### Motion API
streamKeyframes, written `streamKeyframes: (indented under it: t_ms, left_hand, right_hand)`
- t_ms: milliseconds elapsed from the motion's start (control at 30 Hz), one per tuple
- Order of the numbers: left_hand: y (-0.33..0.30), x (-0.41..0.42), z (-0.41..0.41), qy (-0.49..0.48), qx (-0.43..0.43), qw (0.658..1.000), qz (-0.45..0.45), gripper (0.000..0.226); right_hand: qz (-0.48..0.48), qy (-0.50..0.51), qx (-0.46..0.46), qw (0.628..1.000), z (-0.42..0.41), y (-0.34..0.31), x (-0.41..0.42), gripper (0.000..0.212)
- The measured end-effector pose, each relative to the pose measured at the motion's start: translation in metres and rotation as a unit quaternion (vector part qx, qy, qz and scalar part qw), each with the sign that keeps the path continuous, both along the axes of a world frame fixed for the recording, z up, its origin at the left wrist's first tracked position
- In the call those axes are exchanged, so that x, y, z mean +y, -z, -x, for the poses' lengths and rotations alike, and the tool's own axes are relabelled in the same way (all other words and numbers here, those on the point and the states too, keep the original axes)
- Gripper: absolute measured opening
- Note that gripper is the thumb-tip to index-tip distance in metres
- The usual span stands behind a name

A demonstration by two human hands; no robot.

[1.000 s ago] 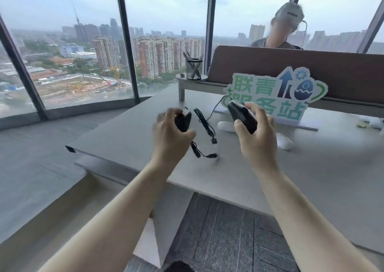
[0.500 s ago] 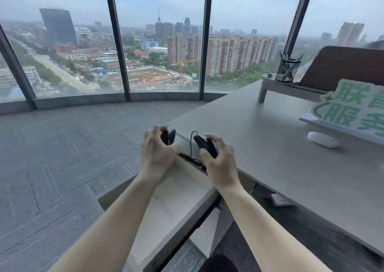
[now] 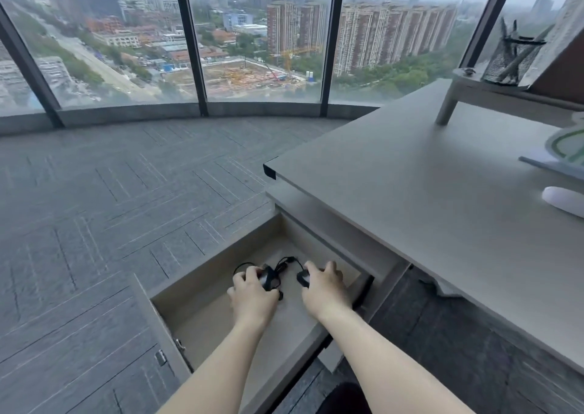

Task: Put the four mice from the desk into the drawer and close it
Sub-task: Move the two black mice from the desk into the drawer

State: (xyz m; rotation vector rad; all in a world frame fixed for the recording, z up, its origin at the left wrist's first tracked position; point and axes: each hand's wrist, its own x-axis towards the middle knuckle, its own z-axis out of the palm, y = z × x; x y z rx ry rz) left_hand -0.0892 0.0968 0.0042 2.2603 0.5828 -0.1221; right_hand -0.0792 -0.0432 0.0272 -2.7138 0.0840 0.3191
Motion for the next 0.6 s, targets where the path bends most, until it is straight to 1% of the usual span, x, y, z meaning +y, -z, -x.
streamKeyframes:
  t_ms: [100, 200, 267, 333, 400, 467, 533, 600]
  left_hand:
    - [0.016, -0.005, -0.002, 0.002, 0.010, 1.000, -0.026, 0.050]
    - [0.025, -0.008, -0.006, 0.006, 0.004, 0.998, -0.059, 0.053]
    - [0.028, -0.011, -0.006, 0.016, 0.013, 0.997, -0.075, 0.058]
    - [0.024, -0.014, -0.004, 0.025, 0.021, 0.996, -0.083, 0.060]
    - [0.013, -0.016, -0.002, 0.019, 0.014, 0.994, -0.107, 0.056]
    - [-0.005, -0.022, -0.004, 0.016, -0.032, 0.992, -0.119, 0.048]
    - [-0.030, -0.036, -0.008, 0.031, -0.139, 0.987, -0.074, 0.039]
    - [-0.063, -0.058, -0.012, 0.058, -0.252, 0.966, -0.016, 0.031]
  right_hand:
    - [0.097, -0.030, 0.028, 0.994, -0.008, 0.007, 0.000, 0.038]
    - [0.148, -0.053, 0.044, 0.987, -0.015, 0.014, 0.000, 0.041]
    - [0.158, -0.060, 0.055, 0.984, -0.017, 0.017, 0.000, 0.044]
    - [0.148, -0.063, 0.062, 0.985, -0.017, 0.017, 0.000, 0.046]
    - [0.112, -0.058, 0.038, 0.991, -0.014, 0.009, -0.001, 0.039]
    - [0.054, -0.050, -0.020, 0.997, -0.007, -0.009, -0.006, 0.032]
    - [-0.014, -0.038, -0.096, 0.995, 0.004, -0.038, -0.018, 0.031]
    - [-0.081, -0.018, -0.189, 0.978, 0.017, -0.074, -0.038, 0.030]
